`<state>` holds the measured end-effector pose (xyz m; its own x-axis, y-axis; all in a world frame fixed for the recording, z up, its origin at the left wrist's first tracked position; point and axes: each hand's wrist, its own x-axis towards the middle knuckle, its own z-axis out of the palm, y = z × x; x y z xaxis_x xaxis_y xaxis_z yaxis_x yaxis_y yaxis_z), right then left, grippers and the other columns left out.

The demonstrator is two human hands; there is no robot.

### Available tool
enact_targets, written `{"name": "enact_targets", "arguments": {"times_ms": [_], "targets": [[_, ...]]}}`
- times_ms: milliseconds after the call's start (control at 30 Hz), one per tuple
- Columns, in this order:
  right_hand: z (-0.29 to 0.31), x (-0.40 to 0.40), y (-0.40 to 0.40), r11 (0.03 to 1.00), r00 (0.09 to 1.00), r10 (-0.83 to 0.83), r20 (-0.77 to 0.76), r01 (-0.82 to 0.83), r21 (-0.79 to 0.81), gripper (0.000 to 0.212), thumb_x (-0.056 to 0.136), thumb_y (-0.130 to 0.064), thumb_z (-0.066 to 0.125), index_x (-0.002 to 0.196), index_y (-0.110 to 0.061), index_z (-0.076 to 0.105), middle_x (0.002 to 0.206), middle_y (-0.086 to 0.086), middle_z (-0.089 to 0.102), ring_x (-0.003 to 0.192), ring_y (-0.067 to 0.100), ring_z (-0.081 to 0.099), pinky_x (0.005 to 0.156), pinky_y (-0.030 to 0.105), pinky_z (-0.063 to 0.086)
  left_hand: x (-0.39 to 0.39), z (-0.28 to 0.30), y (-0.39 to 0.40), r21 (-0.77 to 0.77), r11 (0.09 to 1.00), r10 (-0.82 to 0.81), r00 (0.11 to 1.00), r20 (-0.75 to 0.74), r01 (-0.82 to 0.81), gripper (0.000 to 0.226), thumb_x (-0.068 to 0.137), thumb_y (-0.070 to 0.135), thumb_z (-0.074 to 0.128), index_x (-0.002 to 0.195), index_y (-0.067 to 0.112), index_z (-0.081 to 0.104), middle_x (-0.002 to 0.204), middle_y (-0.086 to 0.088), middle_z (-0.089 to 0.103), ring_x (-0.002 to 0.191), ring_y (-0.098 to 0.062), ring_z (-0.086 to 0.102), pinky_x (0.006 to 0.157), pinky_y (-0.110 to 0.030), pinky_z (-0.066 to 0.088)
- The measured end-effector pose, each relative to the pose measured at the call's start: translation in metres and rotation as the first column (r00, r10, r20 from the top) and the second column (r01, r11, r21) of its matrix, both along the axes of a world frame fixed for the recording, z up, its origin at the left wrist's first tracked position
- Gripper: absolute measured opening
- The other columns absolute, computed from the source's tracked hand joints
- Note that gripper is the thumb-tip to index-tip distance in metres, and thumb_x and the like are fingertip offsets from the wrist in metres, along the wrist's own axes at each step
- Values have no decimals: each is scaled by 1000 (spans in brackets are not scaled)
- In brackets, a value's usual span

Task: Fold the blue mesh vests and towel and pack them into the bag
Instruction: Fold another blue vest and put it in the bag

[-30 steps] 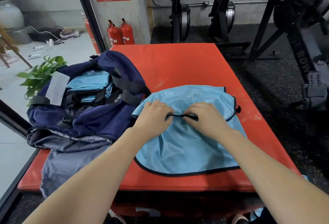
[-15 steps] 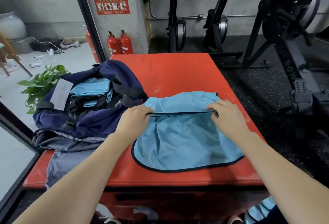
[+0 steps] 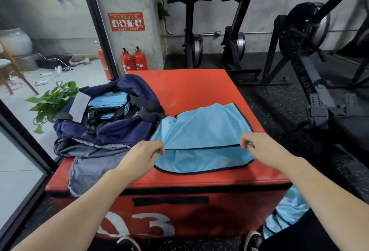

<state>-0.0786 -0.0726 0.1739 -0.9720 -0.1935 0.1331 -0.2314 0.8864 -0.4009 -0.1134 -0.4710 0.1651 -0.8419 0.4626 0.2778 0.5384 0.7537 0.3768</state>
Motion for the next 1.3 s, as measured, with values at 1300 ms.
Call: {"name": "enact_targets", "arguments": {"times_ms": [1300], "targets": [[-24, 16, 7, 869, 927, -22, -375, 203, 452, 19, 66, -20, 88, 65, -19, 69, 73, -2, 61, 63, 23, 63, 54, 36, 52, 0, -24, -6, -231, 972, -27, 960, -279, -39, 19, 72, 4, 74, 84, 18, 70, 81, 3, 65, 71, -22, 62, 63, -36, 51]]}}
